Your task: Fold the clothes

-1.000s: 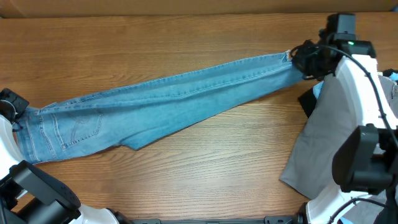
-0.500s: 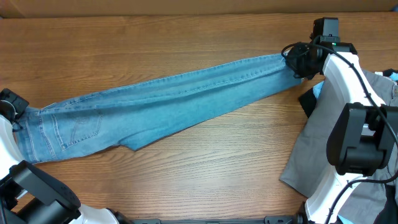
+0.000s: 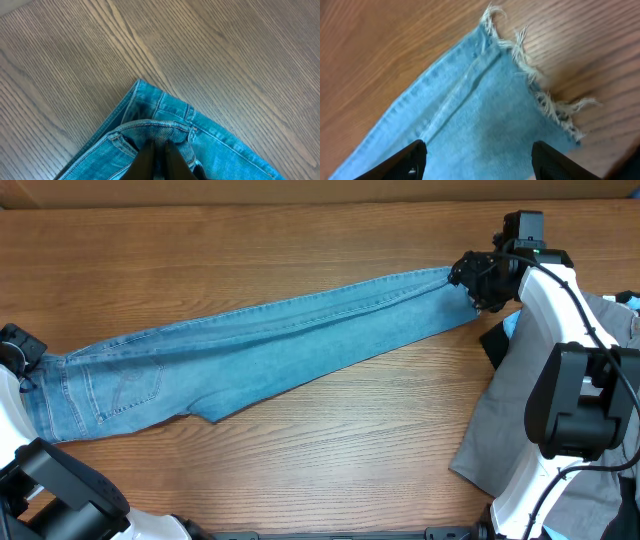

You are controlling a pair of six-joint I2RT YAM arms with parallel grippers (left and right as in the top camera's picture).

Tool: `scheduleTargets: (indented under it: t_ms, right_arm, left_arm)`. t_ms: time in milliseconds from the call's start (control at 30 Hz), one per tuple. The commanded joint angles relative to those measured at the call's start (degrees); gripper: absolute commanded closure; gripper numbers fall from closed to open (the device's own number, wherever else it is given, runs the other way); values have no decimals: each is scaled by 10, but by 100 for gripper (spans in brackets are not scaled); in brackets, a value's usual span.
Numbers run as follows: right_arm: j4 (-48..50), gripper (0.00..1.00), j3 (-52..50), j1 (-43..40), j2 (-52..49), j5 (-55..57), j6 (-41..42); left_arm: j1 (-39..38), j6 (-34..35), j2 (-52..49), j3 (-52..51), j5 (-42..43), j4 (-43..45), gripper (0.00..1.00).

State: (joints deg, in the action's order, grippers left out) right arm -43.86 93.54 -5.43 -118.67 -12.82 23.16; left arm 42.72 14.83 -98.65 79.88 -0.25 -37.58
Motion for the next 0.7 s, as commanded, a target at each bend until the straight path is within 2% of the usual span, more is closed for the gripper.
scheduleTargets:
  t_ms: [0, 267, 467, 567, 600, 667]
  right_arm:
    - [-14, 31, 11, -4, -3, -35, -31]
    - [-53, 36, 11, -4, -3, -75, -38]
    - [-67, 37, 11, -4, -3, -79, -40]
    - [-75, 37, 11, -4, -2, -79, -42]
    - [-77, 36, 11, -4, 0, -79, -44]
    - [-81, 37, 11, -4, 4, -79, -55]
  left_arm:
    - [0, -11, -4, 19, -12, 9, 93]
    - [0, -11, -13, 18, -12, 16, 92]
    - [0, -11, -46, 18, -22, -7, 59]
    - [0, -11, -54, 18, -42, -11, 50]
    - [0, -12, -54, 19, -47, -10, 42]
    - [0, -22, -51, 20, -49, -8, 41]
